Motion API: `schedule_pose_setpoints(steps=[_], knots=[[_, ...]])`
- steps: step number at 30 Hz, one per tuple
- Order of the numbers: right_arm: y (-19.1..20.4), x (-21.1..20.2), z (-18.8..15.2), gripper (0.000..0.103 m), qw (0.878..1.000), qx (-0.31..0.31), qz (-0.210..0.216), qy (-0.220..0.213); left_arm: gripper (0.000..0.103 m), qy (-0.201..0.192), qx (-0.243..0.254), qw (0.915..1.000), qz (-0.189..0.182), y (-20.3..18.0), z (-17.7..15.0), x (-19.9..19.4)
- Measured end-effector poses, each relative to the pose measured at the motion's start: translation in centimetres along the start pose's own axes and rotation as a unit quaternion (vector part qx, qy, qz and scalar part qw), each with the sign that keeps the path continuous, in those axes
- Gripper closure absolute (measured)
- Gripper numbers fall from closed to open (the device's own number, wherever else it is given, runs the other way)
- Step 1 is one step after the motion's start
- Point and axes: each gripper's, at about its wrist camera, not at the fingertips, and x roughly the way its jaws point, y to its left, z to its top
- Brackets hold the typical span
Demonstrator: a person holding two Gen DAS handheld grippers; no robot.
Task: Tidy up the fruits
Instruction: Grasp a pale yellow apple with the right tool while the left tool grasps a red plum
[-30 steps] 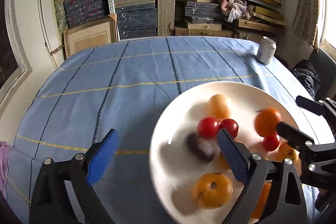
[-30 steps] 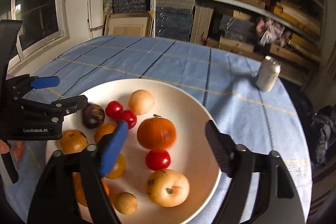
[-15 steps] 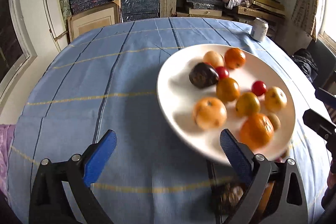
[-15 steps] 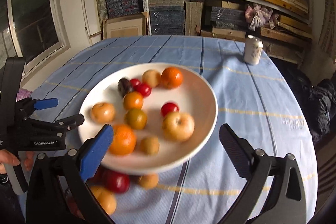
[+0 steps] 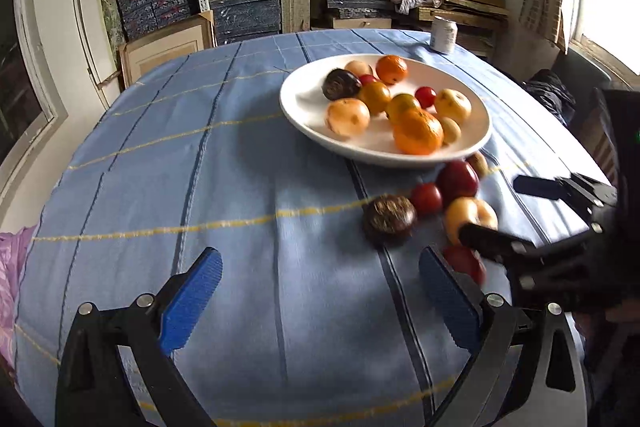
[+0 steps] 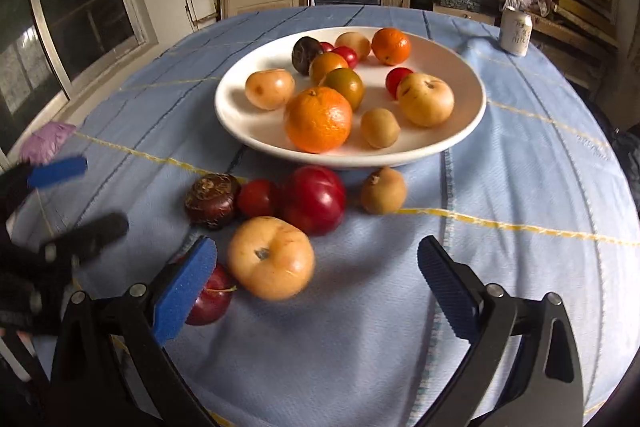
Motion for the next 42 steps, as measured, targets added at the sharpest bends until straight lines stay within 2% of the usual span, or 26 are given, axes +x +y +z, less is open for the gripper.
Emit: schedule_pose_setpoints(steps=[3,10,13,15,16,21,26,33,34,36,38,41,42], knots=[[-0.3,0.5,-0.1,0.004,0.999,0.036,-0.017,0.007,0.004,0.011,0.009,0.9999,-0.004,-0.4,-1.2,0.1],[0.2,1.0,-0.2,0.005,0.997,0.068,-0.031,0.006,0.004,0.013,0.029,0.9991,-0.030,-2.2,-3.0,-0.3],[0.4,1.0,-0.1,0.031,0.998,0.061,-0.025,0.004,0.004,0.022,0.036,0.9986,-0.034,-2.8,-3.6,-0.1],[1.3,1.0,-0.2,0.059,0.999,0.036,-0.038,0.010,0.004,0.029,0.039,0.9983,-0.031,-3.2,-3.9,0.3],[1.8,0.9,-0.3,0.060,0.998,0.018,-0.057,0.013,0.004,0.030,0.040,0.9982,-0.033,-3.3,-4.0,0.5],[1.7,-0.2,-1.6,0.061,0.998,0.005,-0.068,0.018,0.004,0.036,0.040,0.9981,-0.029,-4.1,-4.3,1.5],[-0.5,-2.2,-3.4,0.061,0.996,0.016,-0.084,0.011,0.004,0.029,0.049,0.9983,-0.009,-5.3,-3.4,2.1],[-4.1,-5.7,-5.0,0.060,0.993,0.046,-0.110,-0.019,0.004,0.029,0.063,0.9975,-0.007,-6.9,-1.8,3.6],[-4.7,-6.1,-5.2,0.060,0.992,0.051,-0.110,-0.026,0.005,0.024,0.060,0.9979,-0.009,-6.9,-1.6,3.6],[-5.4,-6.8,-5.7,0.060,0.992,0.059,-0.110,-0.036,0.019,0.015,0.052,0.9985,-0.008,-6.9,-1.0,3.7],[-6.2,-7.1,-6.2,0.060,0.991,0.063,-0.108,-0.041,0.039,0.026,0.050,0.9981,-0.024,-7.1,-0.6,4.1],[-7.2,-7.2,-6.7,0.060,0.991,0.077,-0.102,-0.033,0.062,0.033,0.055,0.9970,-0.044,-7.6,-0.8,4.2],[-7.7,-7.4,-6.9,0.060,0.991,0.082,-0.103,-0.032,0.063,0.035,0.053,0.9970,-0.044,-7.7,-0.9,4.0]])
